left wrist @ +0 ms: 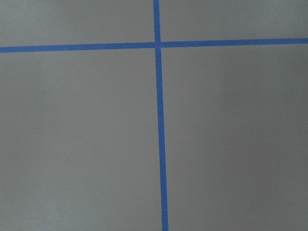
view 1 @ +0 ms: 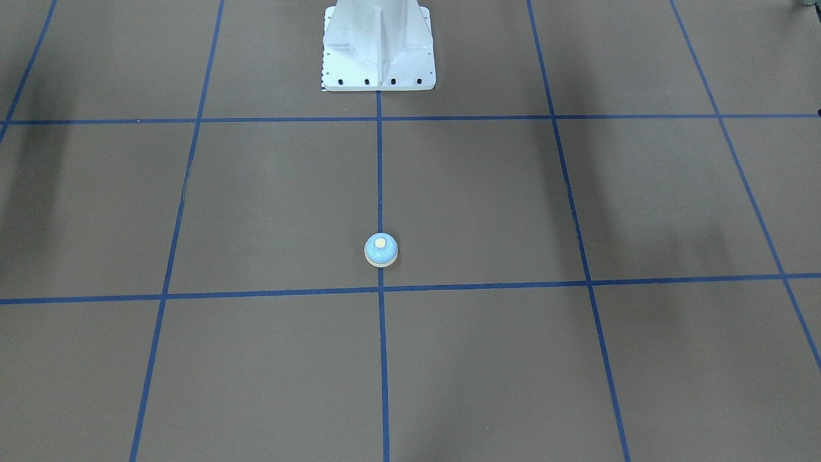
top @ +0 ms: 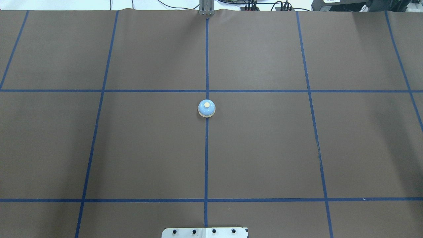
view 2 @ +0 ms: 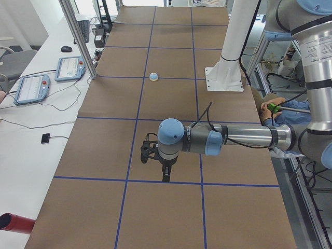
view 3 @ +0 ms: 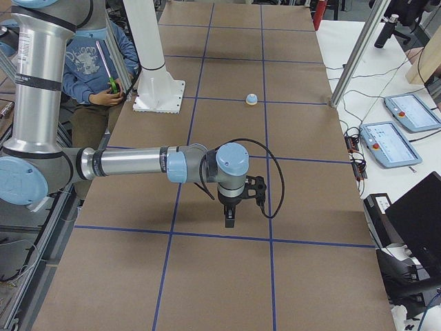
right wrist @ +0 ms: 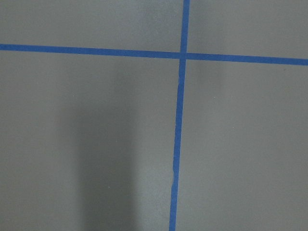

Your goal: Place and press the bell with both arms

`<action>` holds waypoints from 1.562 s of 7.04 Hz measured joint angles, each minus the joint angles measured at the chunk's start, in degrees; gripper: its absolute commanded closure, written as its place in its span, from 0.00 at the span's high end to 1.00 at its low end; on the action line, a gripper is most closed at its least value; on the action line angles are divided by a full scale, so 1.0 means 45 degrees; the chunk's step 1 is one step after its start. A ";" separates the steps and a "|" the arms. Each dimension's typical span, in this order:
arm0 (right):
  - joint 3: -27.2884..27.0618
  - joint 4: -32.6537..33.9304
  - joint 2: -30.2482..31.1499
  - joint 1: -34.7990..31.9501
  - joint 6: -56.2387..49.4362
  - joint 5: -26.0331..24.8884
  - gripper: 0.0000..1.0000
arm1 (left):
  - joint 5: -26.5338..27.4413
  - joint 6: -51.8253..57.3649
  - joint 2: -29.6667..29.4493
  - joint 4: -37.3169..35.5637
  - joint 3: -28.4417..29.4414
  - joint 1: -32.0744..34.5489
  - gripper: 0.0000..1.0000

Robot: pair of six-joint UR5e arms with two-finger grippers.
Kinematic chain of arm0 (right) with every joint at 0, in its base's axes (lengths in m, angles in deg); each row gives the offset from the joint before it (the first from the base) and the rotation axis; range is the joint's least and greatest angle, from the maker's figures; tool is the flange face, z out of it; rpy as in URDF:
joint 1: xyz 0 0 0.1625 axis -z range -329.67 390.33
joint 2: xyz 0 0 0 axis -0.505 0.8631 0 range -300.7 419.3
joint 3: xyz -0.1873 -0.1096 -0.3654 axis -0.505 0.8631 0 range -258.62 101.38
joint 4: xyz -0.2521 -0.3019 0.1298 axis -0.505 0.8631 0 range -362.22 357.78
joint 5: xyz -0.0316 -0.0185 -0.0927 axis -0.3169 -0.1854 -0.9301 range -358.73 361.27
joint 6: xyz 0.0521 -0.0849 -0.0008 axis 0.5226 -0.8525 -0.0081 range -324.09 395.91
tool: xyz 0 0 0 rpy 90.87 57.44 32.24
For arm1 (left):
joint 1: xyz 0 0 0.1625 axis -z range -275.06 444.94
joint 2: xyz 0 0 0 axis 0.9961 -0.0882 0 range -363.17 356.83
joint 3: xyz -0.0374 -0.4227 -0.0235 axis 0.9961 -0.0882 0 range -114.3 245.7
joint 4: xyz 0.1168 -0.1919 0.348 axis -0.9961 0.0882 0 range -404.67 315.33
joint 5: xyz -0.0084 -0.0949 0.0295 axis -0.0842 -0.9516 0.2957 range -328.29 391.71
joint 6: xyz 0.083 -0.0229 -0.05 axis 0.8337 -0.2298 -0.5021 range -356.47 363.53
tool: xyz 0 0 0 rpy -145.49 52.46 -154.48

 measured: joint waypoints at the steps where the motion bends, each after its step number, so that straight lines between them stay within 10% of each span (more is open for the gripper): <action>1: 0.0033 -0.0001 0.0020 0.0007 0.0010 -0.0031 1.00 | -0.0022 0.0003 0.0001 0.0015 0.0099 0.0000 1.00; 11: 0.0244 -0.0013 -0.0087 0.0013 0.0010 0.0080 1.00 | -0.0097 0.0004 -0.0053 0.0070 0.0162 0.0000 1.00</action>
